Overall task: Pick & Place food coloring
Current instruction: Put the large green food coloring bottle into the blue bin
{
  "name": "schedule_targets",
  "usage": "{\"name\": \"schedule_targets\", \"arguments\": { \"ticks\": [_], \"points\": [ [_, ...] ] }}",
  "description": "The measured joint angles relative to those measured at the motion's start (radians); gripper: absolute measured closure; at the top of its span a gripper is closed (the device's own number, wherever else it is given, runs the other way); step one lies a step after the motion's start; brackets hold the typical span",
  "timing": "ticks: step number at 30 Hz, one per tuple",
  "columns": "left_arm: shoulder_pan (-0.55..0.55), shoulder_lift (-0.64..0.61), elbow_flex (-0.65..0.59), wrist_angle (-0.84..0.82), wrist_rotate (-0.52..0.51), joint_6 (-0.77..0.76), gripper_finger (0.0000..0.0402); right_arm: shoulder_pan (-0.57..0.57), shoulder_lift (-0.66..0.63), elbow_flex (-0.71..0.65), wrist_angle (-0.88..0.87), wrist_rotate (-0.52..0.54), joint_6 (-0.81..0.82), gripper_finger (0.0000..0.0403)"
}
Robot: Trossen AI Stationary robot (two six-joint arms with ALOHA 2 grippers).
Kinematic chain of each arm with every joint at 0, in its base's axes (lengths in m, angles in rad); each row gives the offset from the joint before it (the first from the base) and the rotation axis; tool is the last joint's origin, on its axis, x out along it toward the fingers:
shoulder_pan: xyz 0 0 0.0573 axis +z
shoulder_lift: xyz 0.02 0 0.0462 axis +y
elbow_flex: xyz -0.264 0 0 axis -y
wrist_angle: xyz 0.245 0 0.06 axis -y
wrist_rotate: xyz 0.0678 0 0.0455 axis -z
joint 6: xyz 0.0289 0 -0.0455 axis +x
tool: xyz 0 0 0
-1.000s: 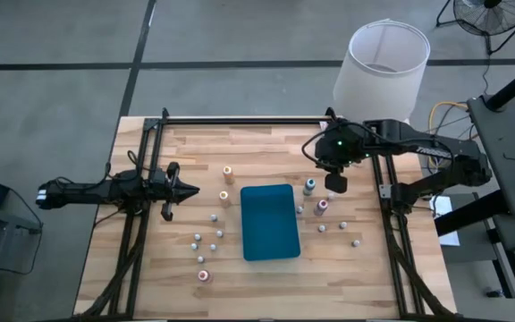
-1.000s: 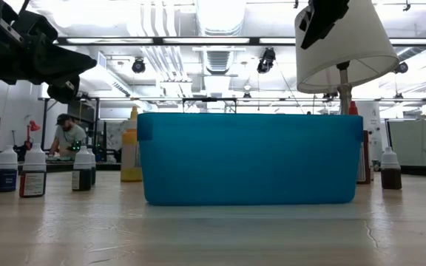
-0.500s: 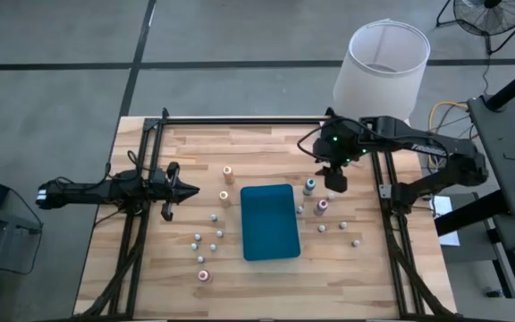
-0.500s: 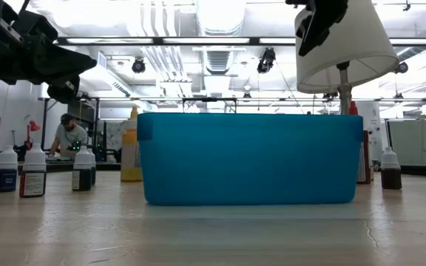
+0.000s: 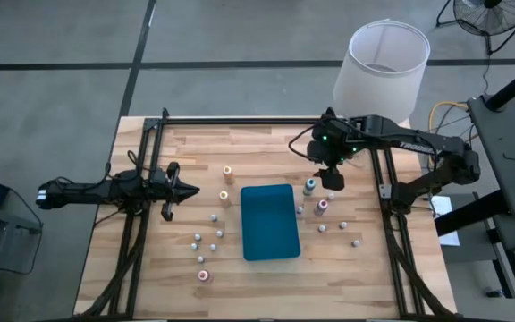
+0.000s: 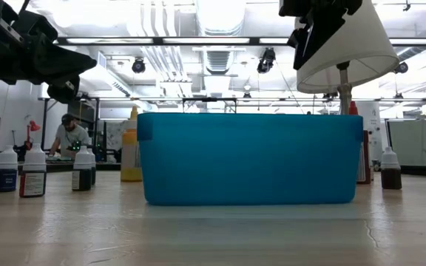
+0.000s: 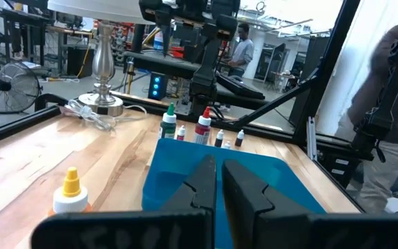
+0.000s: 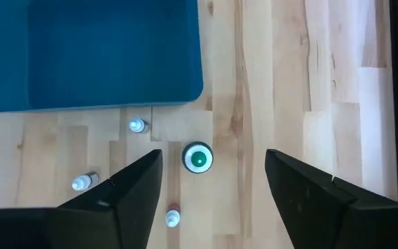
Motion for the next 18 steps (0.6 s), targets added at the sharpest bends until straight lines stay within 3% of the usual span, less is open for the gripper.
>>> {"name": "schedule_targets", "arguments": {
  "ticks": [18],
  "points": [
    [0.000, 0.000, 0.000, -0.002, 0.000, 0.000, 0.0402, 0.002, -0.057, -0.166, 0.094, 0.001, 0.003, 0.0160]
  ]
}}
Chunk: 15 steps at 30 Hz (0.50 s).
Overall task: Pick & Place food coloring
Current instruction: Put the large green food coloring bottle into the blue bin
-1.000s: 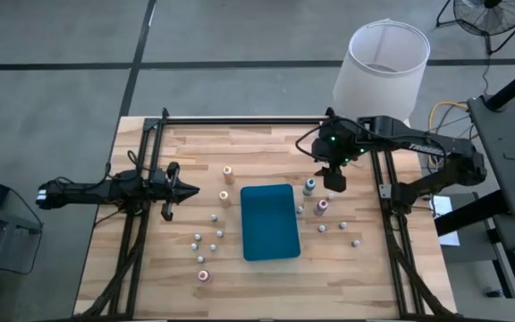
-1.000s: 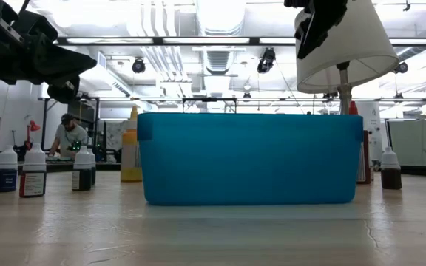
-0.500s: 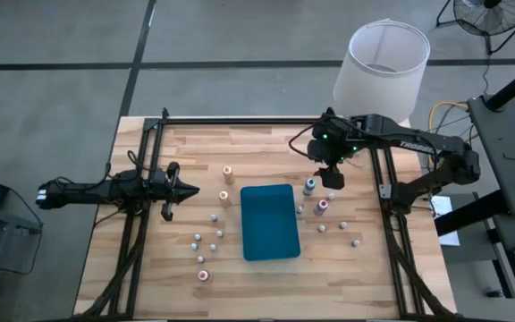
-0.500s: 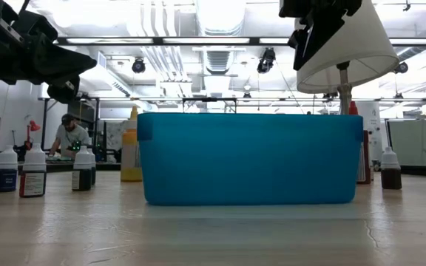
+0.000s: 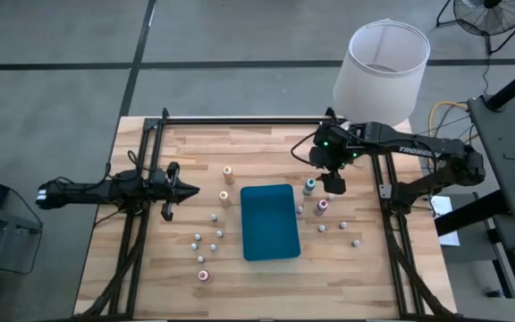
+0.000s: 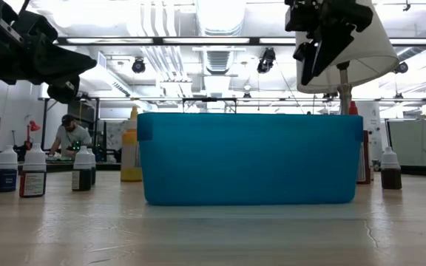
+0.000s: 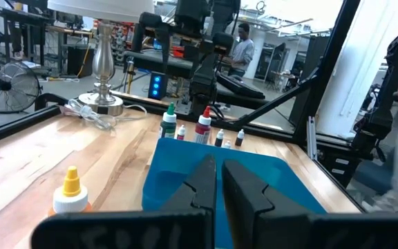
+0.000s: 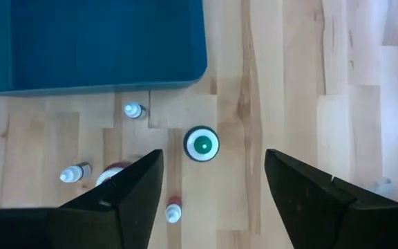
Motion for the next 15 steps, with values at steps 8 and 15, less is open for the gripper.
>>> {"name": "schedule_targets", "arguments": {
  "ticks": [8, 15],
  "points": [
    [0.000, 0.000, 0.000, -0.003, 0.000, 0.000, 0.0402, 0.004, -0.058, -0.146, 0.127, -0.007, -0.009, 0.0154],
    [0.000, 0.000, 0.000, -0.003, 0.000, 0.000, 0.0402, 0.005, -0.051, -0.223, 0.199, -0.011, -0.011, 0.0153]
  ]
}}
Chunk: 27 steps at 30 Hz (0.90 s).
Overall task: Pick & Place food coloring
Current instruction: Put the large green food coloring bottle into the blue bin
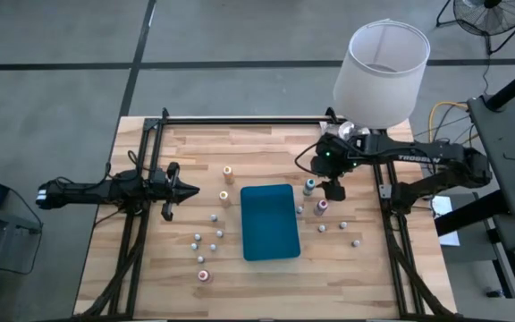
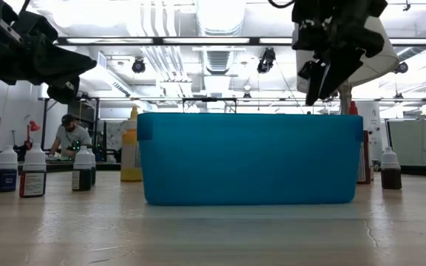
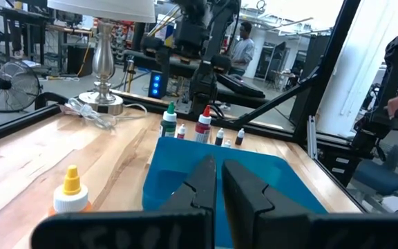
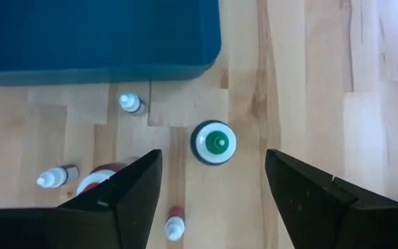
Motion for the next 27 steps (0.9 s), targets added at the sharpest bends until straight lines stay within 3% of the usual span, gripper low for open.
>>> {"name": "schedule_targets", "arguments": {
  "ticks": [27],
  "points": [
    [0.000, 0.000, 0.000, 0.001, 0.000, 0.000, 0.0402, -0.001, 0.007, -0.156, 0.233, 0.001, 0.033, 0.0153]
  ]
}}
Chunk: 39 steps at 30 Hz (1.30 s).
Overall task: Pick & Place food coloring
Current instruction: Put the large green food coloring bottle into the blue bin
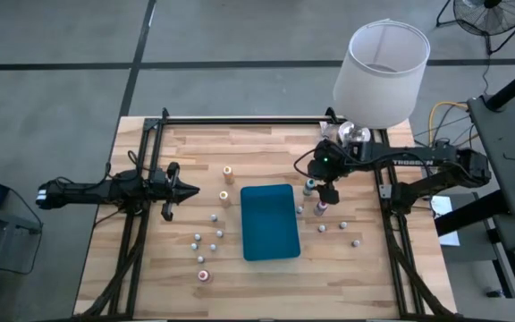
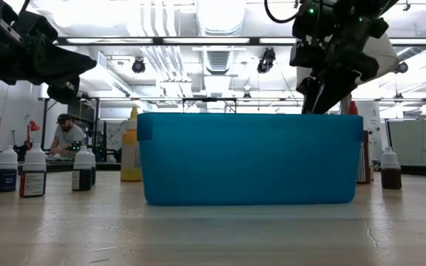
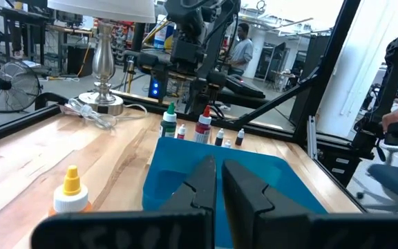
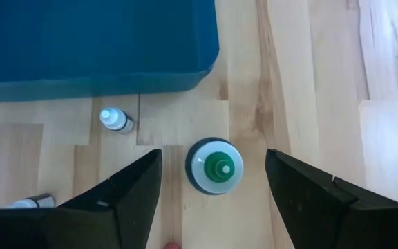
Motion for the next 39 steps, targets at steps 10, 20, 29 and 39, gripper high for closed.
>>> {"name": "schedule_targets", "arguments": {
  "ticks": [10, 20, 29, 39],
  "points": [
    [0.000, 0.000, 0.000, 0.000, 0.000, 0.000, 0.0402, 0.000, 0.000, -0.047, 0.064, 0.003, 0.004, 0.0154],
    [0.000, 0.000, 0.000, 0.000, 0.000, 0.000, 0.0402, -0.002, 0.000, -0.071, 0.095, 0.004, 0.000, 0.0154],
    [0.000, 0.000, 0.000, 0.000, 0.000, 0.000, 0.0402, -0.002, 0.001, -0.098, 0.141, 0.005, 0.003, 0.0154],
    [0.000, 0.000, 0.000, 0.000, 0.000, 0.000, 0.0402, -0.004, 0.001, -0.103, 0.145, 0.004, 0.003, 0.0172]
  ]
}}
